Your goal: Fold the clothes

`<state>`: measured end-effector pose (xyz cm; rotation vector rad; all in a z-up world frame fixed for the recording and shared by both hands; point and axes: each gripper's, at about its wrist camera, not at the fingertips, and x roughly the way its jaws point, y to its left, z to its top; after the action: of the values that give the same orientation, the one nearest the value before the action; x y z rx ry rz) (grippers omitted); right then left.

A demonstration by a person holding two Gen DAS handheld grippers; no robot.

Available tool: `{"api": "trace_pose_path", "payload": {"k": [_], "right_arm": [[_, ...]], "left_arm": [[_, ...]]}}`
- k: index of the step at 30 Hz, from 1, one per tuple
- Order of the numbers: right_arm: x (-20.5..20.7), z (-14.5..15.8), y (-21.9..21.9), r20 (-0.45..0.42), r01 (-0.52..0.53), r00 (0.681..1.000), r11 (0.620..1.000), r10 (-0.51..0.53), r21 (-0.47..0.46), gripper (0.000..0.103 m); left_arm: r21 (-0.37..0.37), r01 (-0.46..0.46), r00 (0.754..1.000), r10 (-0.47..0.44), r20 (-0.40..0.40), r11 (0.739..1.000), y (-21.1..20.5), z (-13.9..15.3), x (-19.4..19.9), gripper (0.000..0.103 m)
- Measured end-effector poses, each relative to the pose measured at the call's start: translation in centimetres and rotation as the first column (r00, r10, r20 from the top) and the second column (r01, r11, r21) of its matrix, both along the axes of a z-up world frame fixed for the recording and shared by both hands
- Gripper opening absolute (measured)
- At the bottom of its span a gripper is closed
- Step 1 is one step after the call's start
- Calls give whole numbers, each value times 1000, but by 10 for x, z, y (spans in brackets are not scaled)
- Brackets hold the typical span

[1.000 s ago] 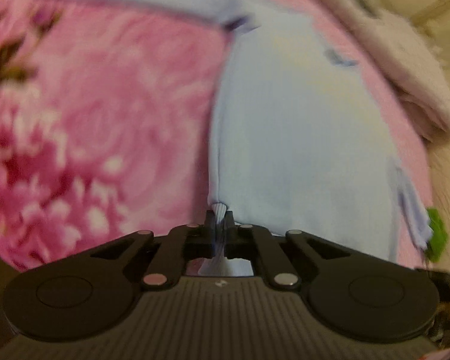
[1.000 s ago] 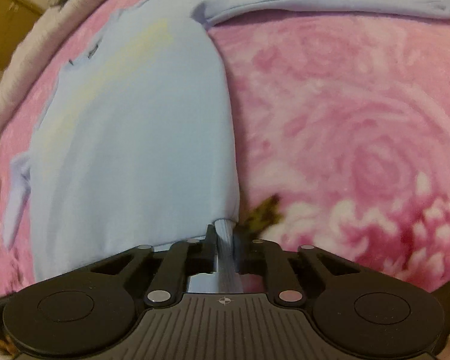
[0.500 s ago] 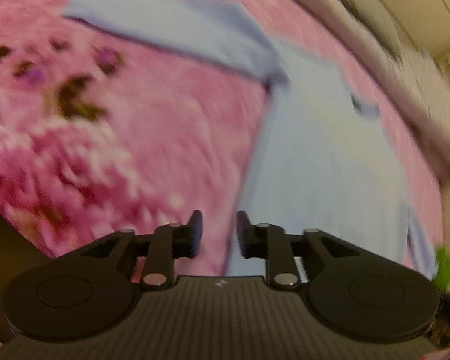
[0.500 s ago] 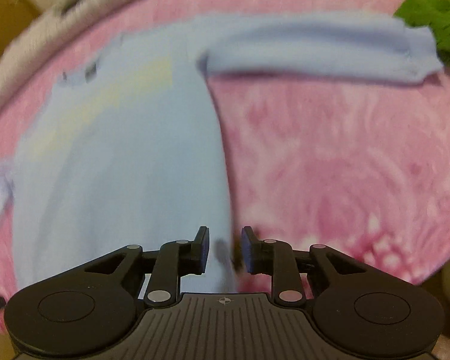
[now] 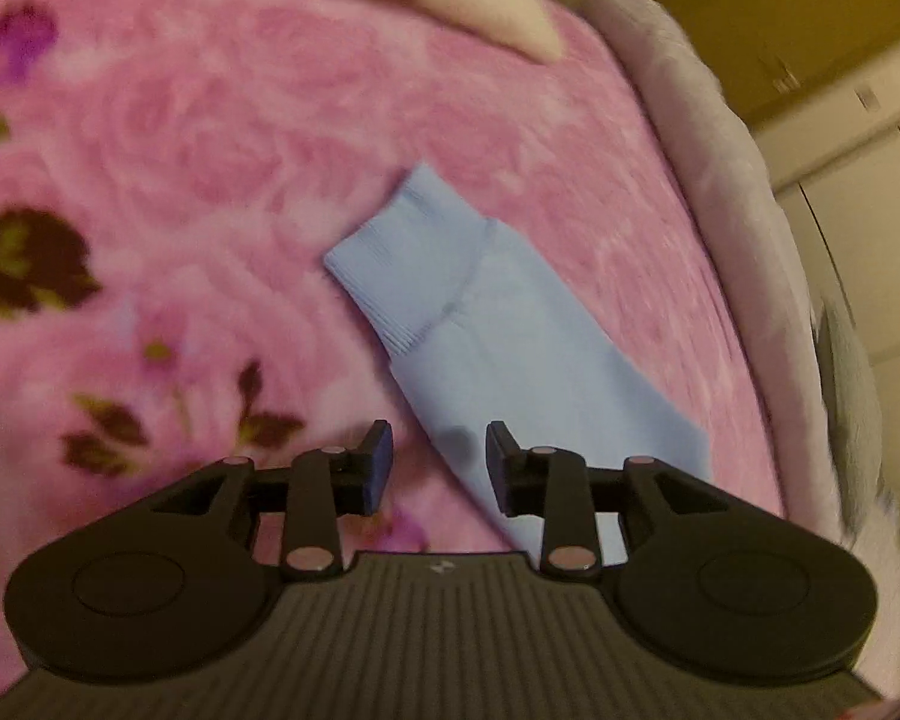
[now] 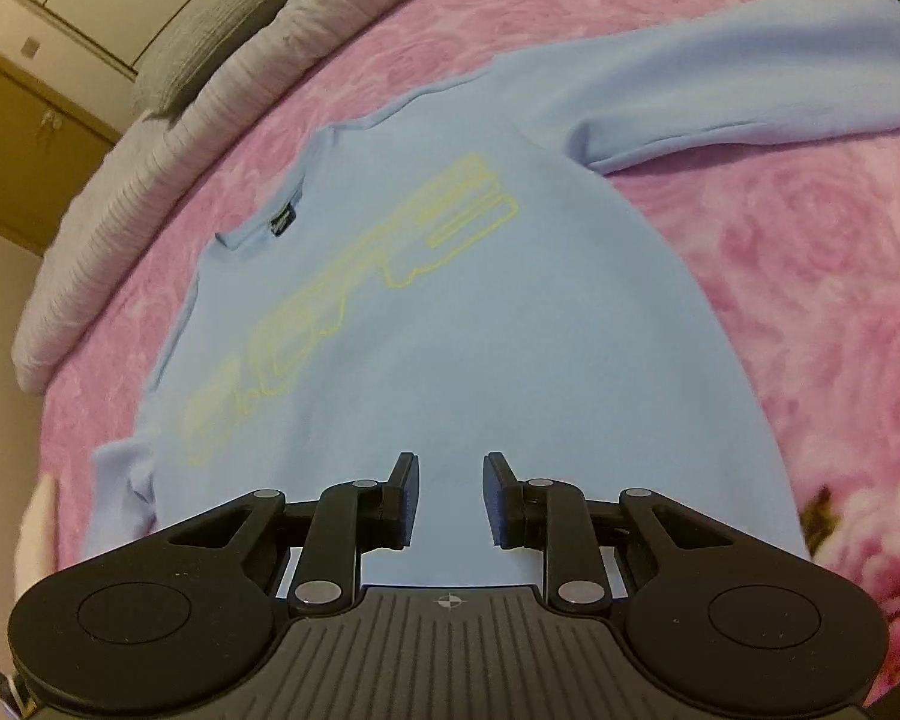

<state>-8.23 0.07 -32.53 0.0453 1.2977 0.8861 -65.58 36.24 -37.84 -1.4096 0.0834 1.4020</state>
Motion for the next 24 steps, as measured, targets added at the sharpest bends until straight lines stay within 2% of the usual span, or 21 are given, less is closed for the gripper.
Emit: {"api": "trace_pose_path", "payload": {"k": [2,3,4,7,9,11,12,13,15,16,17,18,19,20,21,24], "right_arm": [[-7,-1,-1,3,14,1000,1000,-14,5,24],[-10,-2,-2,3,21,1000,1000,-21,8,24],[-12,-3,-3,1,30,1000,999,-30,11,24],[-20,-3,-7,-9,52,999,999,-52,11,24],[-25,2,-12,-15,56,998,998,-55,32,24],[-29,5,-16,-13,52,999,998,-51,36,24],[-30,5,-16,-11,46,999,999,-46,27,24],[-31,5,-16,-9,36,999,999,-36,18,25],[-31,9,-14,22,-1,1000,1000,1,-5,25],[-32,12,-14,39,-20,999,1000,21,-17,25],[-32,14,-13,55,-38,998,999,40,-30,25],[-31,18,-13,77,-57,995,997,61,-50,25],[-30,28,-13,101,-74,991,994,82,-81,37],[-29,39,-16,127,-78,988,992,91,-100,63],[-29,50,-20,152,-80,983,990,98,-118,71],[-32,86,-36,215,-129,964,984,154,-126,72]], "left_arm": [[30,-27,1000,26,17,999,5,-6,0,26],[59,-13,1000,13,-9,998,6,-3,2,8],[87,9,999,-5,-42,996,6,0,4,3],[252,113,988,-82,-133,961,-6,32,8,2],[284,226,953,-151,-262,932,-14,48,8,2],[172,297,906,-220,-362,939,-12,38,7,7],[98,307,889,-249,-385,947,-10,29,4,19],[21,309,875,-275,-399,951,-8,19,2,23],[8,316,851,-280,-445,949,-11,26,2,23],[-6,314,828,-277,-487,949,-13,33,5,25],[-36,303,795,-273,-542,952,-17,43,10,27],[-62,319,778,-299,-553,946,-30,55,22,27],[-85,346,767,-334,-548,934,-45,66,35,27],[-108,373,755,-369,-542,921,-61,78,48,27],[-130,400,742,-404,-535,907,-76,89,62,27],[-197,476,697,-504,-510,857,-123,123,102,32]]}}
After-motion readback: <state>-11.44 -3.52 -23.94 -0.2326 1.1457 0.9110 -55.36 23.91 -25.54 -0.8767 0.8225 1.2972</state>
